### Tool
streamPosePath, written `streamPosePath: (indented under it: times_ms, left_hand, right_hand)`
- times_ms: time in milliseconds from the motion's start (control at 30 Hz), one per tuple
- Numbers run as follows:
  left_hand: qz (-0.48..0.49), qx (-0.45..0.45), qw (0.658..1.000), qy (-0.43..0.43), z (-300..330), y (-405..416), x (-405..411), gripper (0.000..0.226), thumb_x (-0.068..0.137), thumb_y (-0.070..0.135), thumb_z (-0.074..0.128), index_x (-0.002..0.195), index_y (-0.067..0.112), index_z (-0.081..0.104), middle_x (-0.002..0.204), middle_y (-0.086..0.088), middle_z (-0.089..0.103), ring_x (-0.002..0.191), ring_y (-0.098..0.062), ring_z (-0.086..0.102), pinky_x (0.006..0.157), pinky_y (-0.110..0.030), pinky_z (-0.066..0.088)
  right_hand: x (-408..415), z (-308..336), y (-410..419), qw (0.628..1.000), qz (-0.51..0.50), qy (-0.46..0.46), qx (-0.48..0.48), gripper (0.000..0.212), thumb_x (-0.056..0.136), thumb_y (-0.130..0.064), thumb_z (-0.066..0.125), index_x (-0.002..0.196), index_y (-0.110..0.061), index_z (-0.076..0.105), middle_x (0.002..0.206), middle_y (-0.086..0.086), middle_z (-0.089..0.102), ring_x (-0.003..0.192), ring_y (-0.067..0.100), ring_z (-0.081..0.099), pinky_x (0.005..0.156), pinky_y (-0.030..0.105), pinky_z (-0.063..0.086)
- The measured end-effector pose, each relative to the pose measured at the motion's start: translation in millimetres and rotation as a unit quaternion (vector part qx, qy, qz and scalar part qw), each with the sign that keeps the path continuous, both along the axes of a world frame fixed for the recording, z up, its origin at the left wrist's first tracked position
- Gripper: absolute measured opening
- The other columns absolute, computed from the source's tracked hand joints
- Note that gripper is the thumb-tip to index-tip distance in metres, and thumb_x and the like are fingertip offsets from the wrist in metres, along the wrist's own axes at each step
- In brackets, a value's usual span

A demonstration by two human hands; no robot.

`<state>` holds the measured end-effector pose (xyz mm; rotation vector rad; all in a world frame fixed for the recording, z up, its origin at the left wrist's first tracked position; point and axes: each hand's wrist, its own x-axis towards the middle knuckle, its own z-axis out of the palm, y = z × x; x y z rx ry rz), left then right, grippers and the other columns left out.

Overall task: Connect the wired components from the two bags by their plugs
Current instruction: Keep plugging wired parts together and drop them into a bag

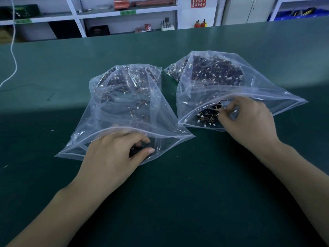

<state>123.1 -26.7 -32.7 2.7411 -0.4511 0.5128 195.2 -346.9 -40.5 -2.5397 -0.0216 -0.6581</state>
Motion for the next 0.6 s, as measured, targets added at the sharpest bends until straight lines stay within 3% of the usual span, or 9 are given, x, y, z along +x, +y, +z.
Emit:
streamPosePath:
  times_ms: [100,133,200,300,467,600]
  left_hand:
    - [0.011,0.009,1.000,0.000,-0.4,0.4,-0.8,0.014,0.084,0.043,0.082,0.096,0.036,0.079,0.082,0.022,0.068,0.081,-0.007,0.065,0.064,-0.026,0.045]
    - [0.015,0.013,1.000,0.000,-1.0,0.4,-0.9,0.013,0.085,0.040,0.083,0.096,0.035,0.080,0.082,0.022,0.068,0.081,-0.009,0.066,0.063,-0.027,0.047]
    - [0.019,0.019,1.000,-0.001,-1.6,0.5,-0.8,0.013,0.084,0.035,0.085,0.096,0.034,0.080,0.081,0.021,0.069,0.080,-0.011,0.068,0.064,-0.030,0.051]
    - [0.025,0.024,0.999,-0.008,-1.4,1.1,-0.6,0.017,0.085,0.034,0.085,0.101,0.033,0.080,0.088,0.020,0.071,0.085,-0.012,0.069,0.066,-0.031,0.054]
    - [0.082,0.075,0.994,-0.013,-1.4,2.6,0.7,0.029,0.092,0.055,0.068,0.114,0.037,0.075,0.109,0.012,0.070,0.106,-0.022,0.070,0.075,-0.039,0.058]
    - [0.077,0.064,0.995,-0.020,-0.4,3.2,1.5,0.018,0.092,0.044,0.074,0.106,0.033,0.080,0.098,0.010,0.076,0.095,-0.024,0.074,0.069,-0.037,0.057]
  right_hand:
    - [-7.7,6.1,2.1,0.999,0.025,-0.033,-0.012,0.014,0.093,-0.031,0.071,0.081,-0.033,0.063,0.049,-0.008,0.046,0.050,0.004,0.048,0.056,0.024,0.032]
    - [-9.4,8.5,2.2,0.998,0.034,-0.041,-0.015,0.004,0.093,-0.030,0.071,0.091,-0.034,0.070,0.047,-0.007,0.044,0.048,0.005,0.047,0.056,0.023,0.035]
    - [-10.3,9.3,2.7,0.998,0.048,-0.047,-0.010,0.006,0.095,-0.028,0.072,0.098,-0.031,0.076,0.047,-0.005,0.043,0.049,0.009,0.048,0.058,0.028,0.043]
    - [-13.3,7.3,9.9,0.995,0.074,-0.059,0.002,0.007,0.095,-0.025,0.073,0.093,-0.029,0.078,0.047,-0.004,0.041,0.050,0.016,0.047,0.057,0.029,0.039]
    - [-20.0,6.0,20.2,0.988,0.119,-0.096,0.021,0.008,0.094,-0.025,0.070,0.091,-0.028,0.077,0.047,-0.006,0.039,0.051,0.018,0.045,0.057,0.029,0.043]
    - [-22.4,5.1,23.4,0.983,0.141,-0.113,0.029,0.008,0.095,-0.021,0.072,0.092,-0.026,0.077,0.047,-0.007,0.038,0.049,0.016,0.042,0.056,0.033,0.048]
